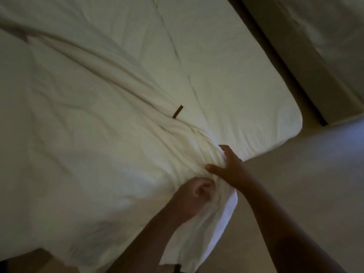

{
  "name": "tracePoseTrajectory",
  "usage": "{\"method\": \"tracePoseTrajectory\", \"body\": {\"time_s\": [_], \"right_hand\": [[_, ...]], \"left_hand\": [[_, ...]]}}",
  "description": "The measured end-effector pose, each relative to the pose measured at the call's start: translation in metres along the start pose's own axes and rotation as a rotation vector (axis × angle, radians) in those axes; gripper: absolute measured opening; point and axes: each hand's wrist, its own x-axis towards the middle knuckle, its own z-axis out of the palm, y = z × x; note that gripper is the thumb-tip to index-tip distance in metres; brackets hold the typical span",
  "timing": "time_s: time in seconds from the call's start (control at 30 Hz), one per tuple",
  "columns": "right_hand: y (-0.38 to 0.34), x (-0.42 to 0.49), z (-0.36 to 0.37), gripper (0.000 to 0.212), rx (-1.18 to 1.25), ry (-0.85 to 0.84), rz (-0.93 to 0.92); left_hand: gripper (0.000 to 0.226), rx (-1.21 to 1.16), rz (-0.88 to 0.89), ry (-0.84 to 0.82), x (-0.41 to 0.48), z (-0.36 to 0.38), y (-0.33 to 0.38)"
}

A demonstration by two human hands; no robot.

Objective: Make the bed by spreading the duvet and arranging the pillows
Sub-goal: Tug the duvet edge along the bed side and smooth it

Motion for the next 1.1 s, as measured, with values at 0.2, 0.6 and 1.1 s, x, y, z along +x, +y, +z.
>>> {"method": "tracePoseTrajectory", "body": {"time_s": [0.2,0.6,1.1], "right_hand": [[0.017,-0.031,0.022,0.081,0.122,0.164,0.013],[0.043,-0.017,0.023,0.035,0.446,0.265,-0.151],[0.074,0.032,0.045,0.036,0.498,0.200,-0.023]], "left_hand": [[0.042,0.378,0.423,0.592,0.030,-0.087,0.013],[0.033,0.897,0.594,0.513,0.184,-0.157,0.053],[0.068,0.783,0.404,0.337,0.236,-0.152,0.018]]}}
